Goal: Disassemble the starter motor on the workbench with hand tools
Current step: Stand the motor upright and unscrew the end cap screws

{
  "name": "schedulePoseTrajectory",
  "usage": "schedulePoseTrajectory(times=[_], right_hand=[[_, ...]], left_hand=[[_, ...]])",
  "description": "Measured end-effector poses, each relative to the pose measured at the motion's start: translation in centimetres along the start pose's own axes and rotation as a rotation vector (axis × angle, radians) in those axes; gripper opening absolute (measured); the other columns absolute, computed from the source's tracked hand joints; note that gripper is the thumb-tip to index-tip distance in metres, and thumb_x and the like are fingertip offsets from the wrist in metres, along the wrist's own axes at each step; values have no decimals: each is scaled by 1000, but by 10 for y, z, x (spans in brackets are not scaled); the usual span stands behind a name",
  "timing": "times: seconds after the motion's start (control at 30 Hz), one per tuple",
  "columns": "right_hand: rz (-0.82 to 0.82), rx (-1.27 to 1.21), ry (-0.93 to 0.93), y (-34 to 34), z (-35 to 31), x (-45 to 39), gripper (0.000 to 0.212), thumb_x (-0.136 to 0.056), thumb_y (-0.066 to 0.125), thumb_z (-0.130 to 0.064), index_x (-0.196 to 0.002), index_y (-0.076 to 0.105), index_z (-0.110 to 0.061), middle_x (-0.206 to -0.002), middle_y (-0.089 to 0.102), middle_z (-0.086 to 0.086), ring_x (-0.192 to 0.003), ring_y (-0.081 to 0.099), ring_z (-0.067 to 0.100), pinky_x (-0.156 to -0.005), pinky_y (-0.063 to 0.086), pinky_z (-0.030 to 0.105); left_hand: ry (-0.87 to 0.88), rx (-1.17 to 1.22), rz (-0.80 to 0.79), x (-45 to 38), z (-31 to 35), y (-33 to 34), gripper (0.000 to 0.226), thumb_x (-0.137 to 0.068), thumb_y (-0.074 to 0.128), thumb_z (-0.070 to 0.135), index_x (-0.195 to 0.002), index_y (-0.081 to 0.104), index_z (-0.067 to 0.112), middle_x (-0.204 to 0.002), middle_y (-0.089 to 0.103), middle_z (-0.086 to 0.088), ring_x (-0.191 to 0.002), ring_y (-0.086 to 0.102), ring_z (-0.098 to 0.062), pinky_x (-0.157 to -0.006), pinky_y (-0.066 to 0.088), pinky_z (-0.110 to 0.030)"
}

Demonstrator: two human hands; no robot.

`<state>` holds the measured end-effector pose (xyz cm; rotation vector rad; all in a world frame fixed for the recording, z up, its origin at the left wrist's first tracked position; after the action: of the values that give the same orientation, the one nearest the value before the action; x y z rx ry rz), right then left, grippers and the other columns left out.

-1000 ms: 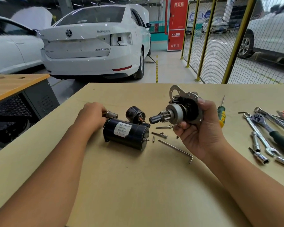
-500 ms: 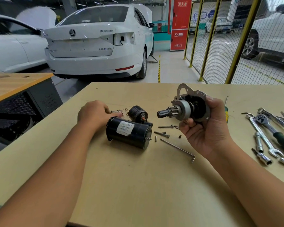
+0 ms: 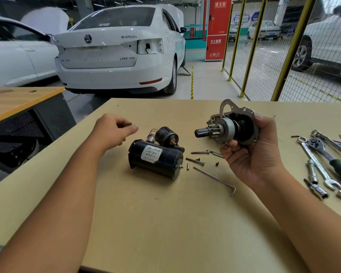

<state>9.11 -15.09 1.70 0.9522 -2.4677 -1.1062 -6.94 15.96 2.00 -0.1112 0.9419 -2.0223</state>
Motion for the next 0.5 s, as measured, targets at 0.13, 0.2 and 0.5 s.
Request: schedulePoseTrajectory(times=[0.13, 0.2, 0.5], right_hand=[[-13, 62, -6, 1, 3, 1, 43, -85, 57, -47, -110, 66, -14, -88, 68, 5, -46, 49, 8, -53, 50, 22], [-17, 87, -8, 1, 4, 1, 44, -81, 59, -47, -109, 67, -14, -89, 67, 6, -47, 48, 9, -52, 49, 21], [-46, 255, -115, 5, 5, 3, 45, -79, 60, -35, -114, 61, -6, -101, 61, 18, -67, 55, 18, -48, 47, 23]], left_hand=[[6, -232, 3, -2, -5, 13, 26, -90, 77, 20, -116, 77, 16, -96, 72, 3, -80, 67, -11, -76, 50, -22], [8, -232, -16, -1, -1, 21, 35, -86, 82, 26, -120, 76, 19, -94, 72, 3, -92, 67, -18, -89, 51, -31], [178, 180, -92, 22, 52, 2, 16, -91, 74, 47, -87, 78, 33, -81, 77, 14, -78, 69, -3, -73, 53, -21]])
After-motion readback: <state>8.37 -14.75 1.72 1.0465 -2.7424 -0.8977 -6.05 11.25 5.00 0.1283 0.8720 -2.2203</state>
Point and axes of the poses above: each hand's wrist, its own x-axis away from the middle knuckle, its own y-axis out of the palm, z = x × y, the point moved 5 cm from there along -x, towards the middle knuckle
